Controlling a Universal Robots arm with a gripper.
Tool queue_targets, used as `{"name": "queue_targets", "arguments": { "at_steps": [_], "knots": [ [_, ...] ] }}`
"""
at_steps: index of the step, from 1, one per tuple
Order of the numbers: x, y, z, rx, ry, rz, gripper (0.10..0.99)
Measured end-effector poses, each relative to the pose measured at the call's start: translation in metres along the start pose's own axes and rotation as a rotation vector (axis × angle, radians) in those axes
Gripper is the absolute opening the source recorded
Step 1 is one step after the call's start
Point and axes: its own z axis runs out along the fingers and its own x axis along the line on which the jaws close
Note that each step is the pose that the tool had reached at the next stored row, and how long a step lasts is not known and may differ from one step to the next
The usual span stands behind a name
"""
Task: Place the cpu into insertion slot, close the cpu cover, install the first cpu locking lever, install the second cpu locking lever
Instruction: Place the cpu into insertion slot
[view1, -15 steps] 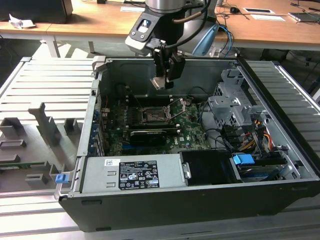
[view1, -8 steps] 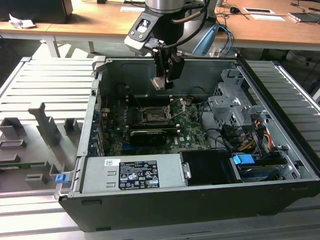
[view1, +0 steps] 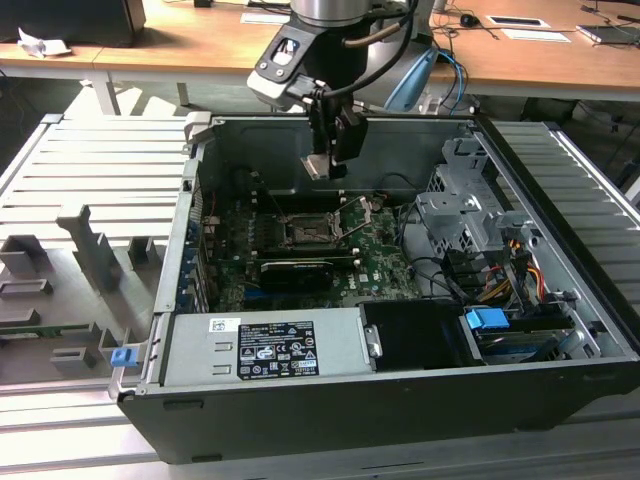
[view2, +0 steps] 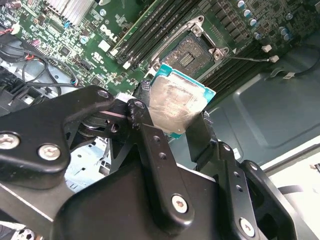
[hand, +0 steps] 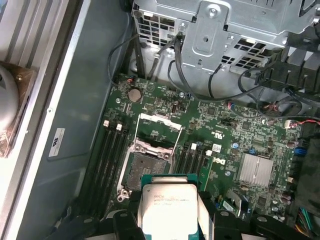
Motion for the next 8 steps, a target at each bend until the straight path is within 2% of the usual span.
{"name": "queue_targets", "arguments": {
  "at_steps": [8],
  "knots": [
    [0.0,0.0,0.0002,-0.001,-0.0046,0.052,0.529]
  ]
}}
